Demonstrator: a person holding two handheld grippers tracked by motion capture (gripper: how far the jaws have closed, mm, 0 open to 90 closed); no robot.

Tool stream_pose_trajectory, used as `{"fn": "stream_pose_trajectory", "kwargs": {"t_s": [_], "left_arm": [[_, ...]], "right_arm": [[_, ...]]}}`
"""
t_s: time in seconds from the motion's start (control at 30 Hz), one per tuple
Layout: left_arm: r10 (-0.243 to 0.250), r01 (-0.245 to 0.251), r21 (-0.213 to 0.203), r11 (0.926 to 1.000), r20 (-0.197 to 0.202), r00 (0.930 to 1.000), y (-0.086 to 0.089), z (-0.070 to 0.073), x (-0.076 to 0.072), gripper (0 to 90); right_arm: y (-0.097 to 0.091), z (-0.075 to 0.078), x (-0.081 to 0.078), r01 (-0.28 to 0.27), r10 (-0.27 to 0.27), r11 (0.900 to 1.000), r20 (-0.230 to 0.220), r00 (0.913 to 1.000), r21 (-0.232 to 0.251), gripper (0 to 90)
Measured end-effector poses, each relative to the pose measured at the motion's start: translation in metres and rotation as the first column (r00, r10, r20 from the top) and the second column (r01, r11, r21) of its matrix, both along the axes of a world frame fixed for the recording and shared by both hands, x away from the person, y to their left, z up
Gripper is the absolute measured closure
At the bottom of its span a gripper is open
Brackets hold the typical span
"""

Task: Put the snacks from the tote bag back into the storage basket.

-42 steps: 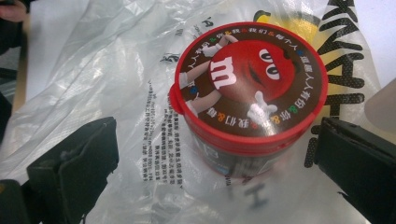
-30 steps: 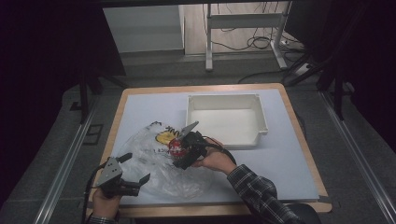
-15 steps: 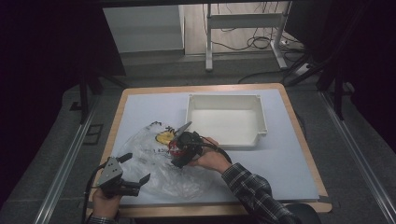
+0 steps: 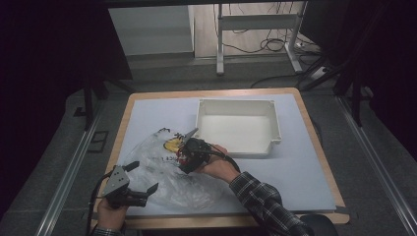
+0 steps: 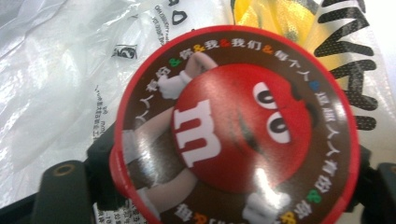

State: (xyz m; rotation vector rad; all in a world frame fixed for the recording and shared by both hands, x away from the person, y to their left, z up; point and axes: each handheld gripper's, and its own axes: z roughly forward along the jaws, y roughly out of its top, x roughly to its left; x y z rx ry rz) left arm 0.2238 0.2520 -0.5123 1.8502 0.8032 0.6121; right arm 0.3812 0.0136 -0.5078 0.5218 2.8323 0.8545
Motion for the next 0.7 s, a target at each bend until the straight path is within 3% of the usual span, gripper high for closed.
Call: {"fn": "stream_pose_trajectory", "kwargs": {"t_s": [0.4,0.7], "left_arm": [[0.002,-0.002,0.001,1.0000,0.001,1.0000,0.0001,0.0002,-0.0002,0.8],[0.003,-0.003,0.004,1.0000,0.002,1.0000,0.0001,0.0003,-0.0003,0.8]], "right_arm": [[0.0015,0.0013,-0.0018,0.014,-0.014,0.9999,0.001,0.9999,-0.010,25.7],[0.0004,0.0091,-0.0069,-0.024,0.024,0.9997,0.007,0.9997,-0.001,25.7]]}}
